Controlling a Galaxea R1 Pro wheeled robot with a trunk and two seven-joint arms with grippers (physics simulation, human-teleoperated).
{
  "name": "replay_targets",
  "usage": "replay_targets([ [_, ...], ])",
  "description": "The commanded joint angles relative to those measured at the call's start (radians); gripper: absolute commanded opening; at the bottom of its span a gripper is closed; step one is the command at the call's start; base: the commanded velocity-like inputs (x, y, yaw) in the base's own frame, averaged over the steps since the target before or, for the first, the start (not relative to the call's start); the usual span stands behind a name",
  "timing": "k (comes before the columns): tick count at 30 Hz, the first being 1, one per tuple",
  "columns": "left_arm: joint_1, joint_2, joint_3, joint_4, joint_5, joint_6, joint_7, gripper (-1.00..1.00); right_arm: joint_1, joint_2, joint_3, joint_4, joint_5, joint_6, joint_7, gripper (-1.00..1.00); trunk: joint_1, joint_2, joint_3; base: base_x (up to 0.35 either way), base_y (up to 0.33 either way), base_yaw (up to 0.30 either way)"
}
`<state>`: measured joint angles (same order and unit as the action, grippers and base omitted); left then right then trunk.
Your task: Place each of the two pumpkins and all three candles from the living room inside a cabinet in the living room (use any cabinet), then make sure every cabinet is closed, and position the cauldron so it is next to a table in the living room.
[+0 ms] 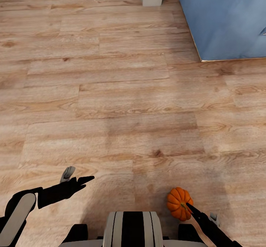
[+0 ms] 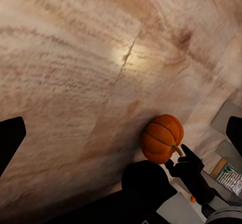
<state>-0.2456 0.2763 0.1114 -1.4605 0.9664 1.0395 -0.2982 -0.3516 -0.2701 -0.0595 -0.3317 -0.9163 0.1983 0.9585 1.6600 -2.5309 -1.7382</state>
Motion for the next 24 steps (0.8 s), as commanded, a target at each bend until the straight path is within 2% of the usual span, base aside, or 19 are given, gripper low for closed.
replay_targets([
  [1,0.0,0.0,0.001,0.0,-0.009,0.004,-0.01,1.0,0.0,0.0,-0.003,0.0,-0.006,0.01,0.002,1.0,0.0,0.0,0.0,0.001,0.0,0.0],
  [10,0.0,-0.001,0.001,0.0,-0.009,0.004,-0.01,1.0,-0.001,0.0,-0.004,0.0,-0.007,0.012,-0.016,1.0,0.0,0.0,0.0,0.0,0.0,0.0],
  [16,0.0,-0.001,0.001,0.0,-0.009,0.004,-0.01,1.0,-0.001,0.0,-0.005,0.0,-0.007,0.013,-0.072,1.0,0.0,0.0,0.0,0.0,0.0,0.0],
  [24,0.0,-0.002,0.001,0.0,-0.009,0.004,-0.01,1.0,-0.001,0.0,-0.005,0.0,-0.007,0.015,-0.084,1.0,0.0,0.0,0.0,0.0,0.028,0.0],
])
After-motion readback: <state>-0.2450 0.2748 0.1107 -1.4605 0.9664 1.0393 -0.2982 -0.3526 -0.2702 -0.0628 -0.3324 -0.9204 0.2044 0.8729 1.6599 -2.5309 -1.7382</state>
